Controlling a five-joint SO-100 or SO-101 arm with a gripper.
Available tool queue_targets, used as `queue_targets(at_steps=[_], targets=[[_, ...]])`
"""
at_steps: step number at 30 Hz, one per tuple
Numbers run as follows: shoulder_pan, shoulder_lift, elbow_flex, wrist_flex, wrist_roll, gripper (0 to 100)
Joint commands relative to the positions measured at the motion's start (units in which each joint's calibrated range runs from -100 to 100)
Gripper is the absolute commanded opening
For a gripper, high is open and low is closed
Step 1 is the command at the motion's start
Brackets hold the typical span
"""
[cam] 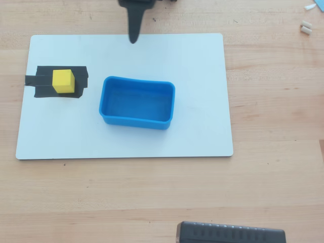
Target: Pick up yellow cube and drop it in the blue rectangular bin
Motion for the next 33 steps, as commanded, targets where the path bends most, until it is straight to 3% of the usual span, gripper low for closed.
queue_targets(at_steps=[1,13,24,33], targets=[[3.02,9.21,-13.59,0.71,1.61,0],[15.29,33.64,-38.32,3.19,13.87,0],[20.35,47.58,-46.96,2.20,17.48,1],[25.49,52.69,-46.14,-2.59,16.12,26]])
